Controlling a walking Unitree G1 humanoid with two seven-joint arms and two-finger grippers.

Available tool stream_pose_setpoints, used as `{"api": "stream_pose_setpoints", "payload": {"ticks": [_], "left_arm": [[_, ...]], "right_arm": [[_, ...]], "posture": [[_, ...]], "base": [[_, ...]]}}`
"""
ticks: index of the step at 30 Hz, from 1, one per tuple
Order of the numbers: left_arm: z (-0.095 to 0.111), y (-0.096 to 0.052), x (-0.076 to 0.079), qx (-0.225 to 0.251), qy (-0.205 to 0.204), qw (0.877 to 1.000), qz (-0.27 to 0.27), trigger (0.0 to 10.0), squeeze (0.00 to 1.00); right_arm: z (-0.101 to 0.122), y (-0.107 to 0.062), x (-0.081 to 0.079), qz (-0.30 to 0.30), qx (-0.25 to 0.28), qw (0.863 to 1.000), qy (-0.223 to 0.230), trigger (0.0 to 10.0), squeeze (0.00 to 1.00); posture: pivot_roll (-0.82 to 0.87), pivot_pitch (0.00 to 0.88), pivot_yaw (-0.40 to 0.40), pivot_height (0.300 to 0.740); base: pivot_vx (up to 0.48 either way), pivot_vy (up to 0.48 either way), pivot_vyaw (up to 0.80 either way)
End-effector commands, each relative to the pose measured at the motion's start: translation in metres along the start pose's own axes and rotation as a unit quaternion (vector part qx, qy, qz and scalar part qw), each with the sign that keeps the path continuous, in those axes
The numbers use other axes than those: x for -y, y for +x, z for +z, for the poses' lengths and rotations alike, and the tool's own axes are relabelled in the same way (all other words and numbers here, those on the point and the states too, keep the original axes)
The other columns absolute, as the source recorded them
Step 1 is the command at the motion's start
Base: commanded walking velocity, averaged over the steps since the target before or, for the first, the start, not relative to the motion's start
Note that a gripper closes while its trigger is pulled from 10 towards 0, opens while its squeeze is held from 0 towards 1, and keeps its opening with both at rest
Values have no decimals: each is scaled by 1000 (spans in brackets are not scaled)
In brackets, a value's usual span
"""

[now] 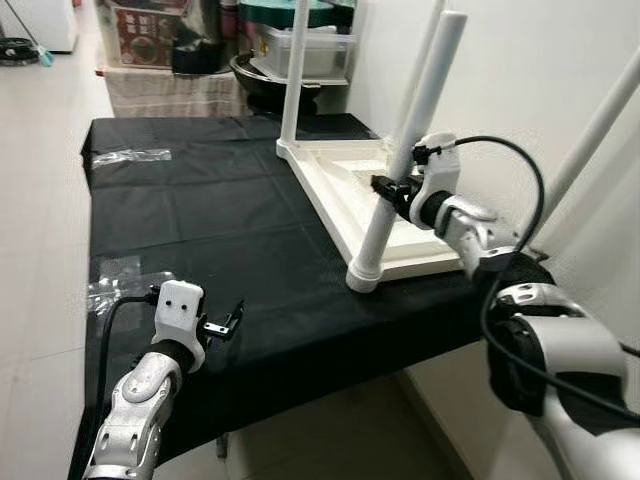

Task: Building children table

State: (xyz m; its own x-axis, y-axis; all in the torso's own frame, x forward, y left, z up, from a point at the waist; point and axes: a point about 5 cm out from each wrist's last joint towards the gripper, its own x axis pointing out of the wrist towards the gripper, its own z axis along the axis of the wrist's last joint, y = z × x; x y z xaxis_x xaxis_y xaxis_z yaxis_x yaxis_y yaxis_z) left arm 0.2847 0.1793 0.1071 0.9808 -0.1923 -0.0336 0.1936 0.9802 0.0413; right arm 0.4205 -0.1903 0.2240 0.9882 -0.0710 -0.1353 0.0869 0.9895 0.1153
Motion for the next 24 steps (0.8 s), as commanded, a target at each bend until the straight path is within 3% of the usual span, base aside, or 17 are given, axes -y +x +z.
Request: {"api": "stream_pose_setpoints", "payload": {"ticks": [1, 3, 4, 5, 6, 7, 8, 9, 11, 12, 14, 15, 20, 21, 22, 24], "left_arm": [[-1, -2, 0, -4, 3, 1000, 0, 10000, 0], [-1, -2, 1, -4, 1, 1000, 0, 10000, 0], [-1, -2, 1, -4, 1, 1000, 0, 10000, 0], [-1, -2, 1, -4, 0, 1000, 1, 10000, 0], [-1, -2, 1, -4, 0, 1000, 1, 10000, 0], [-1, -2, 2, -4, -1, 1000, 0, 10000, 0], [-1, -2, 2, -4, -1, 1000, -1, 10000, 0], [-1, -1, 2, -4, -1, 1000, -2, 10000, 0], [-1, 0, 1, -4, 0, 1000, -2, 10000, 0], [-1, 0, 0, -4, 1, 1000, -2, 10000, 0], [0, 2, -1, -2, 2, 1000, 0, 10000, 0], [0, 3, -1, -1, 1, 1000, 0, 10000, 0], [0, 3, 2, 1, -1, 1000, -2, 10000, 0], [-1, 3, 2, 1, -2, 1000, -2, 10000, 0], [-1, 3, 2, 0, -2, 1000, -2, 10000, 0], [-1, 3, 2, 0, -2, 1000, -2, 10000, 0]], "right_arm": [[-39, -8, 40, -173, -64, 983, 20, 0, 0], [-61, -15, 44, -251, -77, 965, 30, 0, 0], [-61, -15, 44, -251, -77, 965, 30, 0, 0], [-74, -16, 26, -224, -88, 970, 28, 0, 0], [-74, -16, 26, -224, -88, 970, 28, 0, 0], [-83, -16, 4, -173, -97, 980, 17, 0, 0], [-83, -16, -16, -112, -90, 990, -2, 10000, 0], [-79, -16, -28, -66, -82, 994, -23, 10000, 0], [-71, -14, -29, -42, -73, 996, -28, 10000, 0], [-66, -13, -28, -32, -67, 997, -28, 10000, 0], [-33, -10, -12, -35, 3, 999, -18, 10000, 0], [-16, -9, -7, -20, 38, 999, -24, 10000, 1000], [31, -7, 7, 5, 93, 994, -65, 10000, 1000], [40, -7, 9, 46, 92, 993, -50, 10000, 0], [45, -8, 10, 74, 91, 992, -36, 10000, 0], [55, -13, 5, 183, 102, 977, -38, 10000, 0]], "posture": [[67, 0, -158, 740], [68, 0, -159, 740], [68, 0, -159, 740], [76, 0, -152, 740], [76, 0, -152, 740], [69, 0, -144, 740], [66, 0, -146, 740], [64, 0, -146, 740], [58, 0, -144, 740], [58, 0, -144, 740], [51, 0, -143, 740], [48, 0, -143, 740], [46, 0, -144, 740], [44, 0, -144, 740], [44, 0, -144, 740], [46, 0, -147, 740]], "base": [[0, 0, 0], [0, 0, 0], [0, 0, 0], [0, 0, 0], [0, 0, 0], [0, 0, 0], [0, 0, 0], [0, 0, 0], [0, 0, 0], [0, 0, 0], [0, 0, 0], [0, 0, 0], [0, 0, 0], [0, 0, 0], [0, 0, 0], [0, 0, 0]]}}
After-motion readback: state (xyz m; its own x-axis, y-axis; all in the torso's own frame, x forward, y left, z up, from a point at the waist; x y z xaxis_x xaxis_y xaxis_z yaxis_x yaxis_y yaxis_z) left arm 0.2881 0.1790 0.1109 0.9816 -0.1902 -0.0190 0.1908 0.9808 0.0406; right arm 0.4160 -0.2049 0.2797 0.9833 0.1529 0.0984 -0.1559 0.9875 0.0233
